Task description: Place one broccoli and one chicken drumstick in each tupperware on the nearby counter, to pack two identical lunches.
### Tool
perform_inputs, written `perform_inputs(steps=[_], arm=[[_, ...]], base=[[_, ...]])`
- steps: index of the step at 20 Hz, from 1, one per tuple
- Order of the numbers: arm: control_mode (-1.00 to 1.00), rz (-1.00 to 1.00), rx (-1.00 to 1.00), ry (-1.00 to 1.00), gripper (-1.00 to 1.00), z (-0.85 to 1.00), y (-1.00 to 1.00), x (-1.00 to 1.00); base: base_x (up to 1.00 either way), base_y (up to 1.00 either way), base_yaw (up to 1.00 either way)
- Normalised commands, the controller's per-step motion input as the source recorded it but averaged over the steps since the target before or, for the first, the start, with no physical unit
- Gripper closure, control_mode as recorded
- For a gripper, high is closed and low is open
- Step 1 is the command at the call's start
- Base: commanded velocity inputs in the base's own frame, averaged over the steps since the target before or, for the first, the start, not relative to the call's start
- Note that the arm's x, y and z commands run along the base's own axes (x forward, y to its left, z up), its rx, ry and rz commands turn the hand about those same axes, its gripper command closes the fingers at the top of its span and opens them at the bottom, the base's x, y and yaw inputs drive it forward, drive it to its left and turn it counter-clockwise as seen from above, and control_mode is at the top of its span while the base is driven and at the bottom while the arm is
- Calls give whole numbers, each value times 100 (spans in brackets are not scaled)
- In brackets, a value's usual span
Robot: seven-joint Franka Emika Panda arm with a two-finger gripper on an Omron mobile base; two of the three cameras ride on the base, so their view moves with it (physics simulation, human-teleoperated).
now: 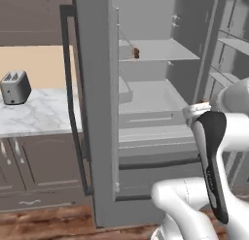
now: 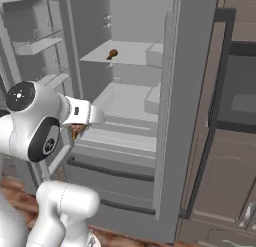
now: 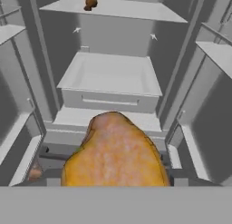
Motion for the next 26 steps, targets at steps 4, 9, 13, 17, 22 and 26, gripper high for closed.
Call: perform_inputs(steps=[4,9,13,17,22,26], arm=[[100,0,0,0,100,0,0,0],[100,0,0,0,100,0,0,0],[100,0,0,0,100,0,0,0],[100,0,0,0,100,0,0,0],[100,0,0,0,100,0,0,0],[100,0,0,0,100,0,0,0]], base=[[-99,0,0],[-84,11,0],[-40,75,0],[-8,100,-1],[0,100,-5],[0,100,-6]])
